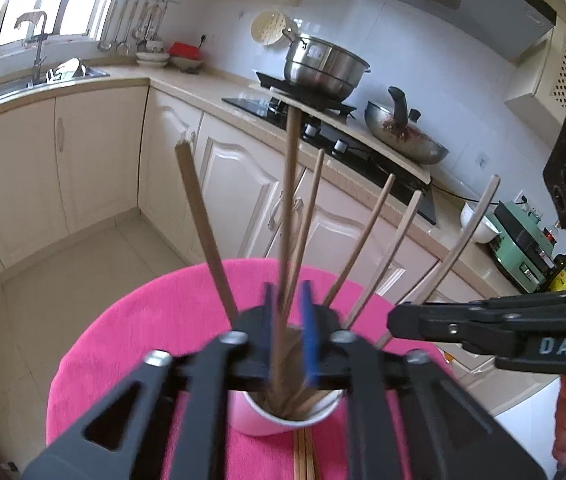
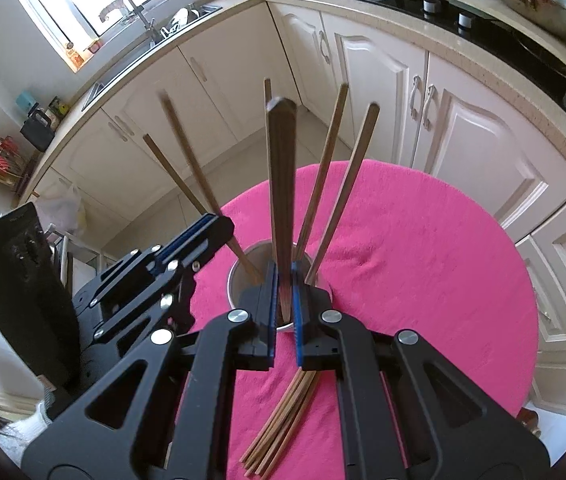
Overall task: Organize utensils
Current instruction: 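Lower the chopsticks into the cup and open both tools, then pull both open tools back and lower them toward the chopstick pile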
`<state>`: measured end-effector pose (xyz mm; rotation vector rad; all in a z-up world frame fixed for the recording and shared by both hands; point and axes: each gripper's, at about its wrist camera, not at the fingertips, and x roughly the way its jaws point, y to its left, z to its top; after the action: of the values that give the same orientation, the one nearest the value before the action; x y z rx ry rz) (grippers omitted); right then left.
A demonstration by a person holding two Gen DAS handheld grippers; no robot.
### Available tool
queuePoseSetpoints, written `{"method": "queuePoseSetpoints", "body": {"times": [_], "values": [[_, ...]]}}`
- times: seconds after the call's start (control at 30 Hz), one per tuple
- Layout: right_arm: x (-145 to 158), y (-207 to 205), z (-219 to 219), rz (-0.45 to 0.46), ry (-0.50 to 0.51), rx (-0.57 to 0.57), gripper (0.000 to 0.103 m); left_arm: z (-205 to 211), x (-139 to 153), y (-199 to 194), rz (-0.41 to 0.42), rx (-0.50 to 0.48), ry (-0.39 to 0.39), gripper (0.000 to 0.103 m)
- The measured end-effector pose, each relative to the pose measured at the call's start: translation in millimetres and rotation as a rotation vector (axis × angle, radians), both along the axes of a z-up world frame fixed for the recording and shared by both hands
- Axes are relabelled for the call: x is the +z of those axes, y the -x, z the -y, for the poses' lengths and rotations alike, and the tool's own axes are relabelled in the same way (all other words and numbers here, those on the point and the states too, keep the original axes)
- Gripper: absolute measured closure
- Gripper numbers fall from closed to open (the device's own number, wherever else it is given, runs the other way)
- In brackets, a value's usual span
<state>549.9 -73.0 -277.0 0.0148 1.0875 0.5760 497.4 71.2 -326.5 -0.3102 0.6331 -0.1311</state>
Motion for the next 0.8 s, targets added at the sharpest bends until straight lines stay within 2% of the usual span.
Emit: {"method": "queuePoseSetpoints", "body": {"times": [0.2,0.47,0.73,0.8], "values": [[-2.6,1.8,-2.8,-0.009,-0.006,-0.009,0.096,-1.9,3.5,10.7,-0.026,0.010,0.000,0.075],[-2.8,9.0,-5.3,0.003,-0.012,-0.029,0.096,-3.4,7.7,28.0,-0.063,0.046,-0.046,0.065],[-2.8,16.3,-10.5,0.029,-0.007,-0.047,0.095,-4.3,11.3,43.0,-0.085,0.062,-0.097,0.063],[-3.6,19.8,-12.0,0.027,-0.004,-0.049,0.090,-4.8,12.2,45.5,-0.087,0.058,-0.108,0.062]]}}
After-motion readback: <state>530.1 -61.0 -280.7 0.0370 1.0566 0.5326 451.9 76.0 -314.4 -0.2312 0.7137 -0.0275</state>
